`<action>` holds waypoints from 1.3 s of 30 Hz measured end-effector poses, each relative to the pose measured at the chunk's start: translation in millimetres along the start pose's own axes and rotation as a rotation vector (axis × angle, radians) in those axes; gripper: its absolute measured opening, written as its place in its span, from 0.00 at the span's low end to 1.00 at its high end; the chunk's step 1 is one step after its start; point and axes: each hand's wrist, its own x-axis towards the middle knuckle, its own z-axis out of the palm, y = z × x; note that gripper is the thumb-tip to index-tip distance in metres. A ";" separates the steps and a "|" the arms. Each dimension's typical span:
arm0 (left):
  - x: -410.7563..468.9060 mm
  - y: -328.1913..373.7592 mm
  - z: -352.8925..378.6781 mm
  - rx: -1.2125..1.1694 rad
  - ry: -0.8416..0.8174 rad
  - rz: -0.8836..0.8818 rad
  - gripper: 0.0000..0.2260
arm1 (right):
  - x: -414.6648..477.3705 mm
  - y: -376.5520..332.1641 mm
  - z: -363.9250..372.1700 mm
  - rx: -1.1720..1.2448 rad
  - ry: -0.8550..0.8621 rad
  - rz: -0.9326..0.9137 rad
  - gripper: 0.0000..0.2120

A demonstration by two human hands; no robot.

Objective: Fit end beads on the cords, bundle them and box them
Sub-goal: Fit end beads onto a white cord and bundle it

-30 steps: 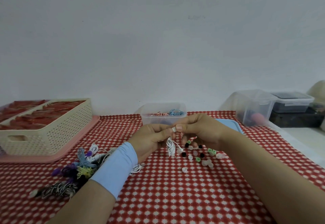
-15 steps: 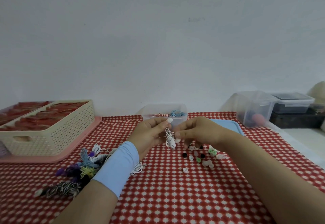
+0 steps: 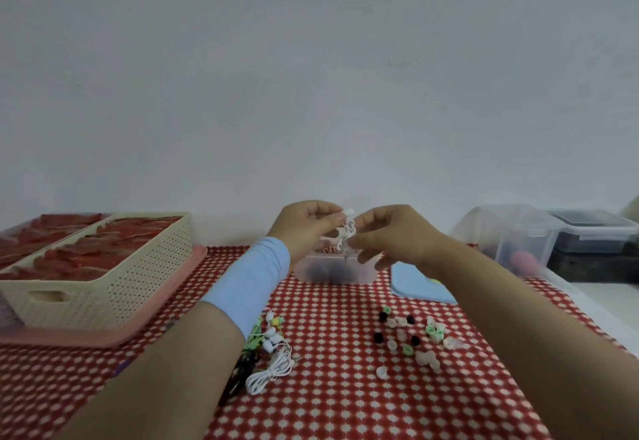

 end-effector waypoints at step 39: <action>-59.9 -46.0 -137.8 1.138 -0.329 -0.306 0.10 | 20.9 -23.3 148.6 -0.771 -0.457 -0.246 0.10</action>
